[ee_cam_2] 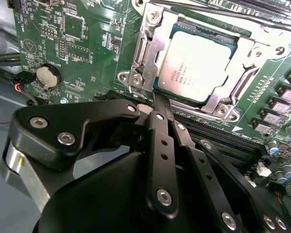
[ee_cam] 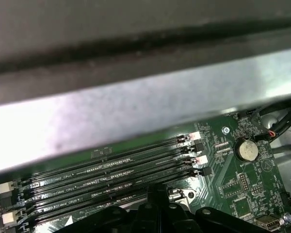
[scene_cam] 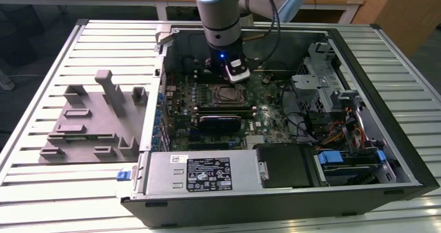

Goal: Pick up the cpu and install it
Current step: 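Install the first cpu locking lever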

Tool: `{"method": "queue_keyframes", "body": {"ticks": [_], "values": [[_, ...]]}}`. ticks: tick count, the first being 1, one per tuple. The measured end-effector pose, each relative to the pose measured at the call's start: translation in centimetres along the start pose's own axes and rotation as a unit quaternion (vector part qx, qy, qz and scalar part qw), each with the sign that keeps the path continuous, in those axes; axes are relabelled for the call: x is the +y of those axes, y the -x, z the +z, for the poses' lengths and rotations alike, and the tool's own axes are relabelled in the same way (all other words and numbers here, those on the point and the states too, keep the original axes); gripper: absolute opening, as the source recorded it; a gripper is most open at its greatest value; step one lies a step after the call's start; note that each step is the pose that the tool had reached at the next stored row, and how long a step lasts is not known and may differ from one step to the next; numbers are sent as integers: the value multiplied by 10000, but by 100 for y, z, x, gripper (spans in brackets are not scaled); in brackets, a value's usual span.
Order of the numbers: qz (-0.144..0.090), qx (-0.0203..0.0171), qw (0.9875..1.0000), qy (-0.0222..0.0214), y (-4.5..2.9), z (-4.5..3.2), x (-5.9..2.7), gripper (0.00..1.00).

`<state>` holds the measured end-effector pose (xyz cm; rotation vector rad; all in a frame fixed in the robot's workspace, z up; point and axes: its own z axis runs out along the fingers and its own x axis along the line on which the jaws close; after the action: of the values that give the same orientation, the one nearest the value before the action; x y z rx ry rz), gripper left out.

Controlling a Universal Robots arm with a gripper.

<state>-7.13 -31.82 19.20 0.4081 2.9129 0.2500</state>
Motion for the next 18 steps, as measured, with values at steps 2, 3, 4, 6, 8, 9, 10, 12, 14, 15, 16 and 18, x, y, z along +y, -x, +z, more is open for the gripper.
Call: {"method": "queue_keyframes", "body": {"ticks": [2, 3, 4, 6, 8, 9, 10, 12, 14, 15, 16, 18], "values": [[-1, 3, 10000, -1, 5, 1, 1, 11], [0, 3, 10000, -1, 8, 1, 2, 11], [0, 3, 10000, -1, 13, 3, 4, 11], [0, 4, 10000, 0, 25, 5, 7, 11], [0, 5, 10000, 2, 37, 7, 10, 11], [1, 6, 10000, 5, 42, 9, 11, 11], [2, 7, 10000, 9, 46, 10, 12, 11], [6, 11, 10000, 25, 53, 12, 14, 11], [7, 12, 10000, 27, 54, 16, 14, 11], [7, 13, 10000, 27, 54, 19, 14, 11], [7, 13, 10000, 26, 53, 22, 13, 11], [6, 13, 10000, 26, 53, 27, 12, 11]]}}
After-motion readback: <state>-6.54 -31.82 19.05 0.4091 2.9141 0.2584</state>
